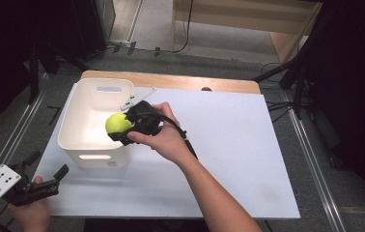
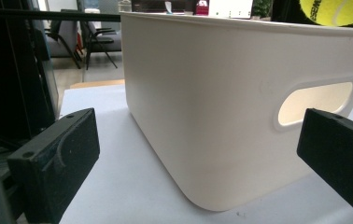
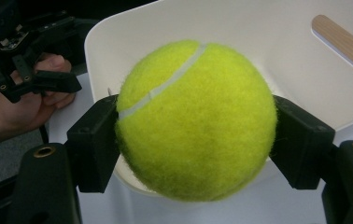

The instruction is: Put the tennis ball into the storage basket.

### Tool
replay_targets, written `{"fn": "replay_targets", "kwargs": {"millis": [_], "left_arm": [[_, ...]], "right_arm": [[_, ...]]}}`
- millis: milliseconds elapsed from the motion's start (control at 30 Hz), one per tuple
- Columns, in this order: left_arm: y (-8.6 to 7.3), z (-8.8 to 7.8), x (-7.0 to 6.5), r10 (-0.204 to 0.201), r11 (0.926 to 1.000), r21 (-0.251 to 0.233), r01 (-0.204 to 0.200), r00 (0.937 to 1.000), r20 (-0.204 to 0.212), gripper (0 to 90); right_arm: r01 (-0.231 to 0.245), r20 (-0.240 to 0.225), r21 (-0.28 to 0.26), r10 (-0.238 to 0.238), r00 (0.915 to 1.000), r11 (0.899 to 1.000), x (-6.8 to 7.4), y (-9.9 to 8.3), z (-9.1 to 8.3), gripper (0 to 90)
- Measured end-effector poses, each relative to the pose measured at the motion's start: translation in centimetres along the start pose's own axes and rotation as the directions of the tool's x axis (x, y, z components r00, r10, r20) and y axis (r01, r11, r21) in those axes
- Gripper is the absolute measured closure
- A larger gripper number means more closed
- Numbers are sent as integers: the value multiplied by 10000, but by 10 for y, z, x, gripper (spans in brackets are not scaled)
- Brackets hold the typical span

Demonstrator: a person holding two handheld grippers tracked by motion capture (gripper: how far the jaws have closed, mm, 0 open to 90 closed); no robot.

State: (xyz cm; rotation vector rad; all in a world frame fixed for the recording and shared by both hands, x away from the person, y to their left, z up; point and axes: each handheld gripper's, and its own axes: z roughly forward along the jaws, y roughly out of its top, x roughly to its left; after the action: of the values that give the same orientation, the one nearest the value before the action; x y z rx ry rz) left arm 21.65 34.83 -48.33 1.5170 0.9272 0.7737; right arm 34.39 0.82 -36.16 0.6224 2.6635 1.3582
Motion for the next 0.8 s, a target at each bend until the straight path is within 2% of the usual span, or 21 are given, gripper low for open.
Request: {"fn": "replay_targets", "kwargs": {"millis": [800], "left_arm": [[0, 0, 0, 2, 10000, -11, -2, 10000, -10, 0]], "right_arm": [[28, -39, 515, -26, 10000, 9987, -1, -2, 23, 243]]}}
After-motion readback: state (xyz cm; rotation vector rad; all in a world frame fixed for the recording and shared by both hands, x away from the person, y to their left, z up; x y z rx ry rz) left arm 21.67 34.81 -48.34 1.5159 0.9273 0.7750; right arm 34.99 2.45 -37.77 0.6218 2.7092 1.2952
